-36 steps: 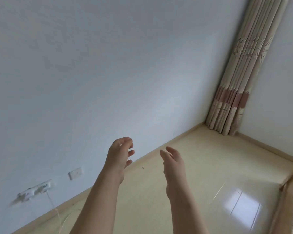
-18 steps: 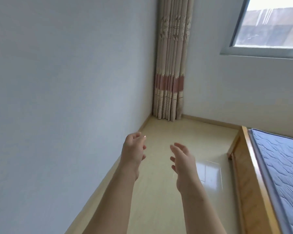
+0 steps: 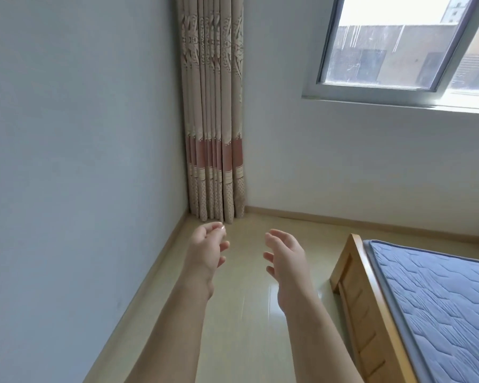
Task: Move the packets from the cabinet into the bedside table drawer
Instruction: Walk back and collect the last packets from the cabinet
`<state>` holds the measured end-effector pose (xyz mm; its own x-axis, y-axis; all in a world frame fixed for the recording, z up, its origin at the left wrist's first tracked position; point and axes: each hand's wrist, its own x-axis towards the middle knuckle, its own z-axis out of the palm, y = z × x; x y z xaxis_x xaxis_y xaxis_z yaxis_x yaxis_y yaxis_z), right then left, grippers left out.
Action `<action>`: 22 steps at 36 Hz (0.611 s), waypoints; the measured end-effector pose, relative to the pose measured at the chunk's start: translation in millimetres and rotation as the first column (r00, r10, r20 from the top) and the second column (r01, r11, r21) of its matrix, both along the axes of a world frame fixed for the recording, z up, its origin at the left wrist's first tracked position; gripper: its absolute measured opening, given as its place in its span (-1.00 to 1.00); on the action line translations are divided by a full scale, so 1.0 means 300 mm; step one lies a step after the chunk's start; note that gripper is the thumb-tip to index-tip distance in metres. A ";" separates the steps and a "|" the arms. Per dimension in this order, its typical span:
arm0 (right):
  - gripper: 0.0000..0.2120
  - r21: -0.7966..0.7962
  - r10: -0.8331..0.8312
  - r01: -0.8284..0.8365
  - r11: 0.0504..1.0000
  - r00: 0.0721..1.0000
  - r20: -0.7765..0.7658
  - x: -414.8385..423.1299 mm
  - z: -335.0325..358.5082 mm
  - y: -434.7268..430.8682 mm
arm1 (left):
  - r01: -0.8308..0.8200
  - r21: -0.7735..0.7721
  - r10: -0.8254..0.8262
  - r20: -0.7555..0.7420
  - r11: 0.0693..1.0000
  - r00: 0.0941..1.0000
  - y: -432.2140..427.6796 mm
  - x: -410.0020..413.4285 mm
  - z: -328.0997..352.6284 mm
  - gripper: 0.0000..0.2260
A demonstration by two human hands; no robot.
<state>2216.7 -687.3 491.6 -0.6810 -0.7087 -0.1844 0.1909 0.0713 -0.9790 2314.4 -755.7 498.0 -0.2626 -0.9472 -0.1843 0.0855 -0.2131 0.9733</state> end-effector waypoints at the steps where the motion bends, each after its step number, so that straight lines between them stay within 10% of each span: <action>1: -0.76 0.011 -0.005 0.005 1.000 1.000 0.007 -0.044 -0.013 -0.053 | 0.000 0.014 0.000 0.001 1.000 1.000 -0.065 -0.048 -0.011 -0.88; 22: -0.86 0.050 -0.318 0.314 0.948 0.939 0.134 -1.128 -0.058 -1.137 | 0.373 0.012 -0.373 0.047 0.928 0.927 -1.220 -1.276 -0.040 -0.90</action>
